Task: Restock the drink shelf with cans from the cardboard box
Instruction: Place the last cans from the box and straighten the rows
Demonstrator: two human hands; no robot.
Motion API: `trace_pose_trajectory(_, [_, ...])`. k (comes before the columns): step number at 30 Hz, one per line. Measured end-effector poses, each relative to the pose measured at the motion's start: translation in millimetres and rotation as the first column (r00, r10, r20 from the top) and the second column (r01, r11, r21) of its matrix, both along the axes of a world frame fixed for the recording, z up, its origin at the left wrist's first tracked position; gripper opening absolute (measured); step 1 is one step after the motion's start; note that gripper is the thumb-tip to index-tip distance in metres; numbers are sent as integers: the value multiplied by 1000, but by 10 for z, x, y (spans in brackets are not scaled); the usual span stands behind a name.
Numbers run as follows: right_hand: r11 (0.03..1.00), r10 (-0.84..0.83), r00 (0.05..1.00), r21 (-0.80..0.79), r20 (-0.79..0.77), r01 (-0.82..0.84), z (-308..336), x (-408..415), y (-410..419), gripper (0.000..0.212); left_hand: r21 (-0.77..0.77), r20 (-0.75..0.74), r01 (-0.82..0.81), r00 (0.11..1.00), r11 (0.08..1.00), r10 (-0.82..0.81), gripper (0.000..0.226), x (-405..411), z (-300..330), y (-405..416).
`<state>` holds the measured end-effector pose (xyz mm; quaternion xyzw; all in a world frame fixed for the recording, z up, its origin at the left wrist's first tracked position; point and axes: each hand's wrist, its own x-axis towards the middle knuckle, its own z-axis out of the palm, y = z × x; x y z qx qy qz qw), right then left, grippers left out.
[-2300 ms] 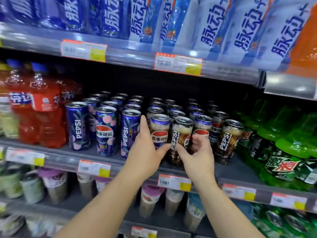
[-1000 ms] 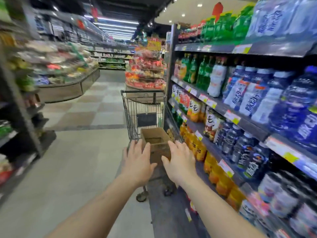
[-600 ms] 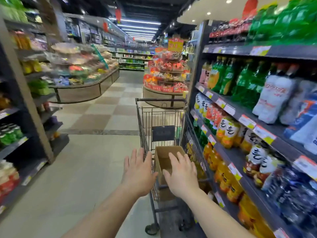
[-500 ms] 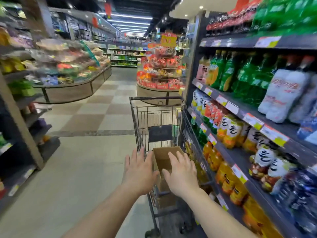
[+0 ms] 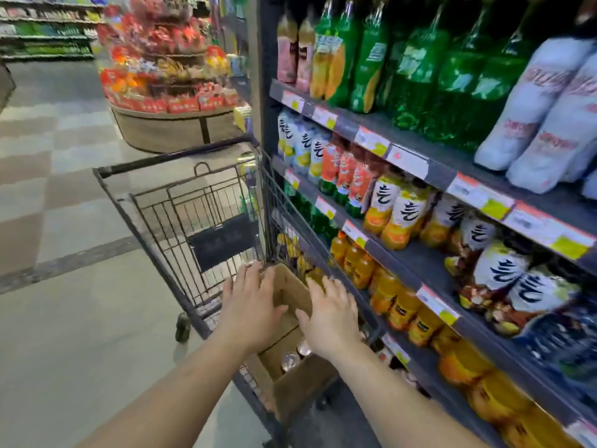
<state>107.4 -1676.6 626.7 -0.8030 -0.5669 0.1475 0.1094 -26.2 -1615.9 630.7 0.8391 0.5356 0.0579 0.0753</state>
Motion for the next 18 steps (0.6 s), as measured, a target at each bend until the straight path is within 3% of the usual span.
trace_pose_trajectory(6, [999,-5,1000,-45,-5,4,-575,368,688,65,-50,-19,60,998,997,-61,77,300,-463,633])
trace_pose_trajectory(12, [981,-18,999,-192,-48,8,-1163,562,1202,65,-190,-31,30,999,981,-37,74,356,-995,1165])
trace_pose_trajectory(18, [936,-12,994,-352,-111,-27,-1737,649,1326,64,-334,-56,102,990,937,-128,73,349,-1540,1434])
